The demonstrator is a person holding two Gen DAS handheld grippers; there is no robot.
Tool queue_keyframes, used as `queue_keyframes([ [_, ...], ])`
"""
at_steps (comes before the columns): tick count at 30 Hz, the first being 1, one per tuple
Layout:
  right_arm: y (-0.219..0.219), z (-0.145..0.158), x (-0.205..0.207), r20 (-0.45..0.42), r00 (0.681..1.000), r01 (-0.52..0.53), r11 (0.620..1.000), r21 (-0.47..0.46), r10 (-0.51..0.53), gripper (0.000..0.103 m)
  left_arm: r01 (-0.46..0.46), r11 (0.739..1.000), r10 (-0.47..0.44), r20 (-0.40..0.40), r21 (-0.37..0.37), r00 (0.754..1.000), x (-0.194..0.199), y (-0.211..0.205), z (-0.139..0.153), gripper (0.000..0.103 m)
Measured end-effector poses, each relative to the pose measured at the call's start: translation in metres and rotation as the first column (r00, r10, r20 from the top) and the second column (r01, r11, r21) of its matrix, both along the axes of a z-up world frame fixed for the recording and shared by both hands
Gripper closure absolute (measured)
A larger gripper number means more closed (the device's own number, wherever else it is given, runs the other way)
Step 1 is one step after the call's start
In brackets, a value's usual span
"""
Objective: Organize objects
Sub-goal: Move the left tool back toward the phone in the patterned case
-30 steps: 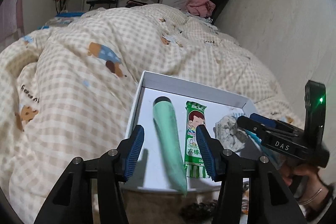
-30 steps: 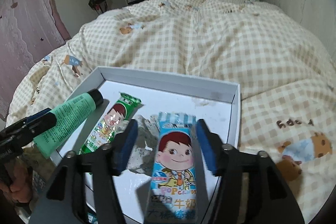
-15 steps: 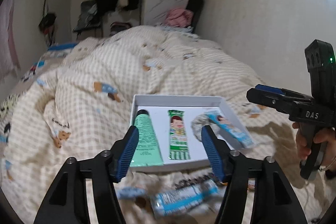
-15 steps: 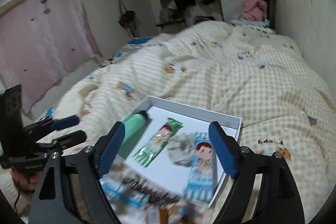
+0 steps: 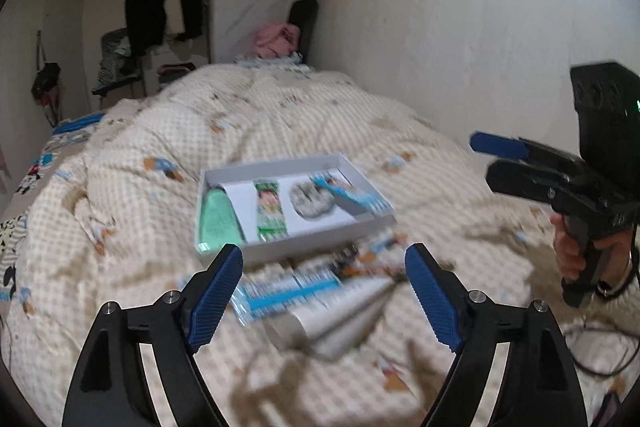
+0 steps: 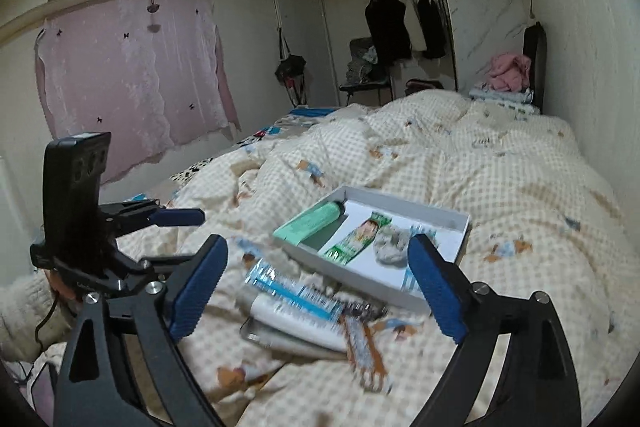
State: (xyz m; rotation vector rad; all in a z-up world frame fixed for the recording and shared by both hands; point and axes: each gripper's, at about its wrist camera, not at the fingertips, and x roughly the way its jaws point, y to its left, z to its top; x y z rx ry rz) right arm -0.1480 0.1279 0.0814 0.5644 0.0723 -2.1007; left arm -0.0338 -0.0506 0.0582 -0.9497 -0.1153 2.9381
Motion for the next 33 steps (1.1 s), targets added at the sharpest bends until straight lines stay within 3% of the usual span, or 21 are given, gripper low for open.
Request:
queue_keyframes([
  [9, -0.001, -0.057, 0.012, 0.054, 0.998, 0.02, 0.996, 0.085, -0.025, 0.011, 0.007, 0.997, 0.005, 0.164, -0.073, 0.986, -0.005, 0.023, -0.038, 0.018],
  [14, -0.018, -0.082, 0.013, 0.058, 0.997, 0.046, 0.975, 0.217, -0.06, 0.011, -0.009, 0.997, 0.028, 0.246, -0.077, 0.969, -0.025, 0.022, -0.053, 0.019],
  [19, -0.023, -0.088, 0.012, 0.061, 0.997, 0.036, 0.966, 0.254, -0.053, 0.011, -0.012, 0.998, 0.028, 0.248, -0.067, 0.968, -0.032, 0.024, -0.056, 0.019],
  [33, -0.018, -0.094, 0.0, 0.143, 0.987, 0.037, 0.971, 0.238, -0.073, 0.011, -0.016, 0.998, 0.031, 0.272, -0.058, 0.962, -0.034, 0.02, -0.065, 0.019],
])
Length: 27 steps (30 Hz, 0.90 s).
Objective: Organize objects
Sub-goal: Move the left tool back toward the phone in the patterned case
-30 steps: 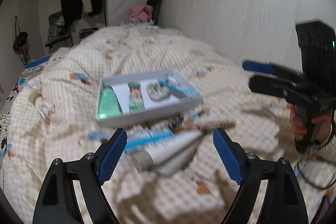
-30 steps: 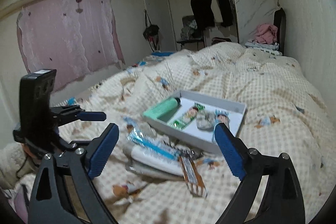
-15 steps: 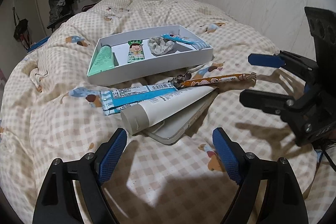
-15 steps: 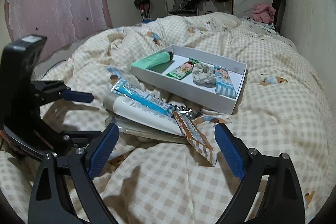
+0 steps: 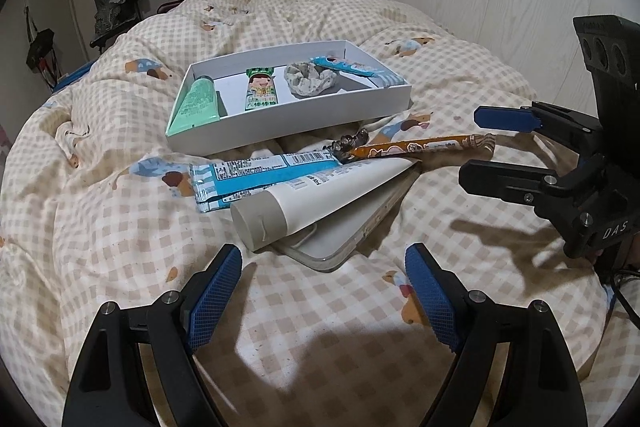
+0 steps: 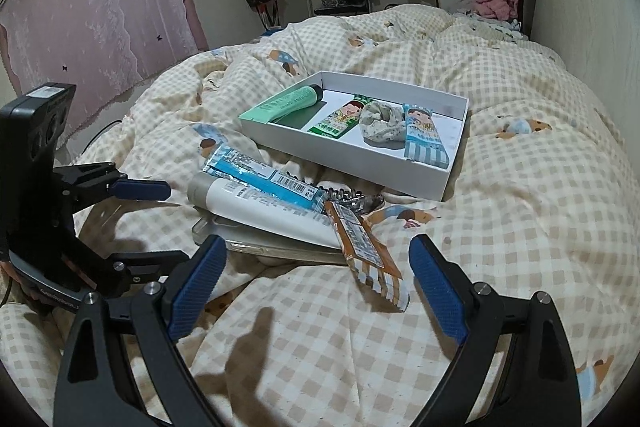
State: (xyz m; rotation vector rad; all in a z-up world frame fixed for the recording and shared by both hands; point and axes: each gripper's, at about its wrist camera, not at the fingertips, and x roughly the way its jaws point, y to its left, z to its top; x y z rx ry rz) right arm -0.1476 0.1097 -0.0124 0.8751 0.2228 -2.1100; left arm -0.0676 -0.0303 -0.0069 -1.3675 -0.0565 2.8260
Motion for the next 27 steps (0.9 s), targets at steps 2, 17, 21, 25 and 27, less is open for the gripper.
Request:
queue_keyframes([
  [2, 0.0, 0.0, 0.0, 0.005, 1.0, 0.002, 1.0, -0.002, -0.002, 0.011, 0.0, 1.0, 0.0, 0.001, 0.0, 1.0, -0.001, 0.0, 0.0, 0.019],
  [17, 0.037, -0.014, -0.04, 0.246, 0.966, 0.128, 0.972, -0.197, -0.077, 0.011, 0.113, 0.991, -0.106, 0.088, -0.071, 0.99, -0.015, 0.023, -0.013, 0.062],
  [21, 0.041, -0.016, -0.042, 0.267, 0.96, 0.143, 0.964, -0.224, -0.08, 0.011, 0.151, 0.988, -0.147, 0.096, -0.032, 0.984, -0.027, 0.017, -0.006, 0.066],
  [25, 0.038, -0.015, -0.041, 0.259, 0.962, 0.138, 0.968, -0.209, -0.081, 0.011, 0.202, 0.969, -0.181, 0.148, -0.144, 0.972, -0.044, 0.023, -0.014, 0.066],
  [27, 0.038, -0.015, -0.04, 0.263, 0.961, 0.139, 0.967, -0.214, -0.08, 0.011, 0.252, 0.95, -0.218, 0.185, -0.184, 0.958, -0.052, 0.033, -0.021, 0.067],
])
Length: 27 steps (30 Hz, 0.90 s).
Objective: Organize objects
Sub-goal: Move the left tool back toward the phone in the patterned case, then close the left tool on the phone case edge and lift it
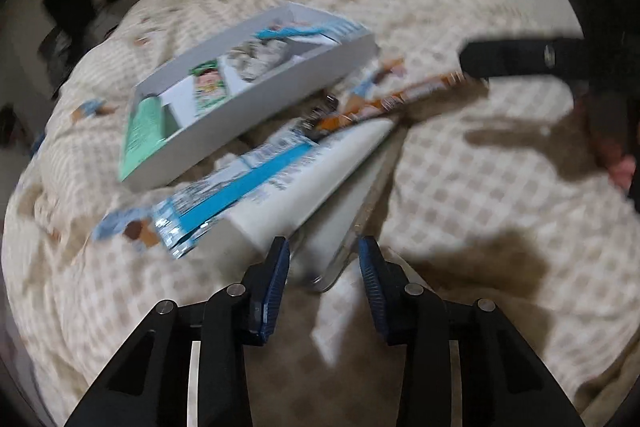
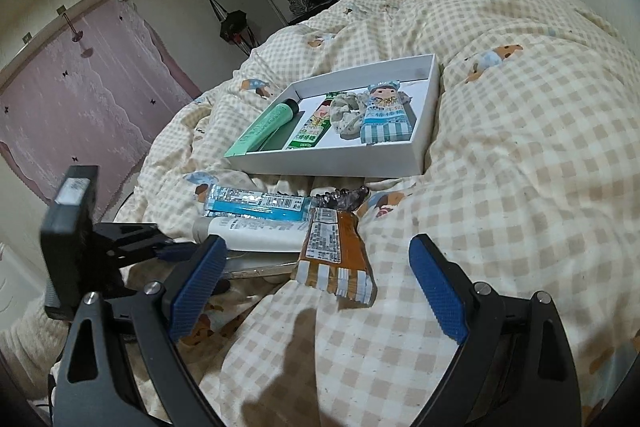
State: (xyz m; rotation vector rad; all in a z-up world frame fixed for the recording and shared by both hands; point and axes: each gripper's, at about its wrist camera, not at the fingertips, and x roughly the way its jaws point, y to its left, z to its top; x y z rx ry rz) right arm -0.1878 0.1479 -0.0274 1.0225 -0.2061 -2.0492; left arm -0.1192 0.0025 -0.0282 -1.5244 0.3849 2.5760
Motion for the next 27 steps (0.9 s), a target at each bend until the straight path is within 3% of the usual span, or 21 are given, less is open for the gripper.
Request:
queue_keyframes([
  [3, 0.0, 0.0, 0.0, 0.001, 1.0, 0.0, 1.0, 0.001, 0.0, 0.011, 0.02, 0.986, -0.022, -0.012, -0.164, 1.0, -0.01, 0.021, -0.011, 0.067],
  [6, 0.001, -0.001, 0.0, 0.002, 1.0, 0.0, 1.0, 0.001, 0.0, 0.011, 0.067, 0.941, -0.081, -0.028, -0.33, 0.996, -0.016, 0.046, -0.024, 0.067],
  [8, 0.0, -0.001, 0.0, 0.004, 1.0, 0.0, 1.0, -0.001, 0.0, 0.011, 0.094, 0.929, -0.106, -0.015, -0.358, 0.994, -0.021, 0.055, -0.03, 0.067],
  [9, 0.001, -0.001, 0.0, 0.005, 1.0, 0.001, 1.0, -0.002, -0.001, 0.011, 0.098, 0.933, -0.105, 0.0, -0.347, 0.995, -0.025, 0.057, -0.033, 0.074],
  [10, 0.0, -0.001, 0.0, 0.005, 1.0, 0.001, 1.0, -0.001, -0.001, 0.011, 0.09, 0.94, -0.089, 0.018, -0.33, 0.996, -0.03, 0.055, -0.036, 0.081],
  [11, 0.001, -0.001, 0.0, 0.005, 1.0, 0.0, 1.0, -0.001, 0.0, 0.011, 0.083, 0.946, -0.08, 0.022, -0.312, 0.997, -0.033, 0.053, -0.035, 0.083],
  [12, 0.001, -0.001, 0.0, 0.005, 1.0, 0.0, 1.0, -0.001, 0.0, 0.011, 0.084, 0.964, -0.09, -0.012, -0.253, 0.996, -0.031, 0.05, -0.027, 0.086],
  [13, 0.001, -0.001, 0.0, 0.005, 1.0, 0.001, 1.0, -0.002, -0.001, 0.011, 0.104, 0.98, -0.11, -0.027, -0.167, 0.994, -0.027, 0.046, -0.017, 0.087],
  [15, 0.001, -0.001, 0.0, 0.005, 1.0, 0.0, 1.0, -0.004, 0.0, 0.011, 0.104, 0.992, -0.107, -0.032, -0.065, 0.994, -0.022, 0.036, 0.0, 0.088],
  [18, 0.003, -0.002, -0.002, 0.016, 1.0, -0.002, 1.0, -0.026, 0.003, 0.011, 0.091, 0.996, -0.09, -0.044, 0.017, 0.995, -0.014, 0.026, 0.017, 0.088],
  [23, 0.009, -0.003, -0.005, 0.041, 0.999, 0.004, 0.998, -0.069, -0.001, 0.011, 0.028, 0.971, -0.017, -0.05, 0.238, 0.999, -0.001, 0.0, 0.043, 0.089],
  [27, 0.01, -0.004, -0.004, 0.042, 0.999, 0.004, 0.998, -0.068, -0.001, 0.011, -0.033, 0.916, 0.06, -0.055, 0.4, 0.997, 0.023, -0.018, 0.057, 0.092],
])
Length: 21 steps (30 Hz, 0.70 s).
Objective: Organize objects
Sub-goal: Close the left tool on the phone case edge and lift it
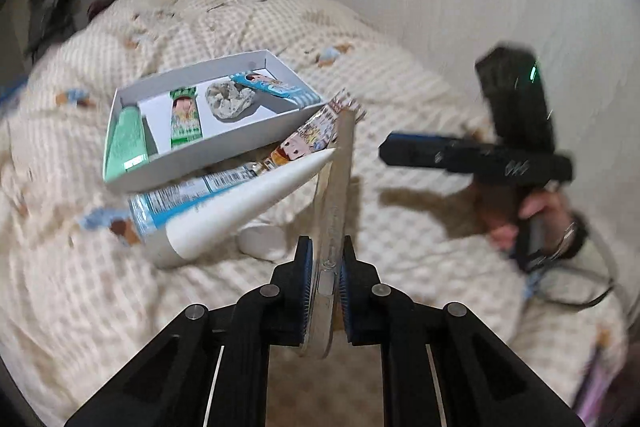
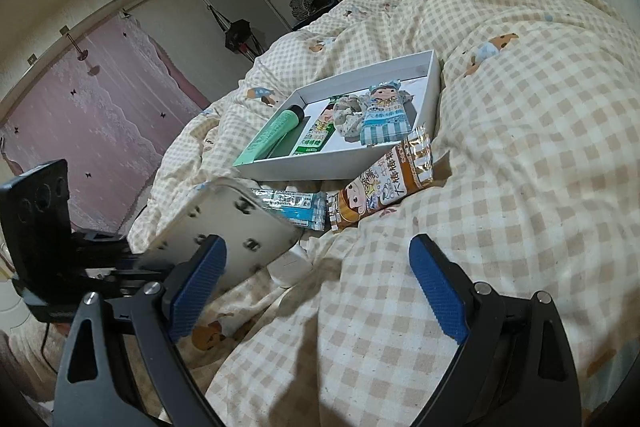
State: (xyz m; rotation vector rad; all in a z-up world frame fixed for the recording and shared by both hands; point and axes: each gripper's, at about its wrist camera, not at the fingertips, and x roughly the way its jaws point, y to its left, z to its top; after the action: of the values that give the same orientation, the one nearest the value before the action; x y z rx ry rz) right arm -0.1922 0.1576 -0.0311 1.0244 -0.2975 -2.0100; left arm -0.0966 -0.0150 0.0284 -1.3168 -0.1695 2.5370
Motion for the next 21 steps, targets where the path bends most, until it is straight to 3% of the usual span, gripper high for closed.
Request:
queue_keyframes([
  [5, -0.001, -0.001, 0.0, 0.005, 1.0, -0.001, 1.0, 0.0, 0.001, 0.011, -0.084, 0.978, 0.081, 0.022, 0.19, 0.996, 0.015, -0.027, -0.017, 0.092],
  [8, 0.0, -0.001, 0.0, 0.008, 1.0, -0.001, 1.0, -0.001, 0.001, 0.011, -0.094, 0.974, 0.086, 0.049, 0.206, 0.995, 0.022, -0.035, -0.029, 0.092],
  [21, 0.0, -0.002, -0.001, 0.014, 1.0, -0.001, 1.0, 0.0, 0.001, 0.01, -0.036, 0.999, 0.036, 0.096, 0.0, 0.995, -0.009, -0.008, -0.041, 0.088],
])
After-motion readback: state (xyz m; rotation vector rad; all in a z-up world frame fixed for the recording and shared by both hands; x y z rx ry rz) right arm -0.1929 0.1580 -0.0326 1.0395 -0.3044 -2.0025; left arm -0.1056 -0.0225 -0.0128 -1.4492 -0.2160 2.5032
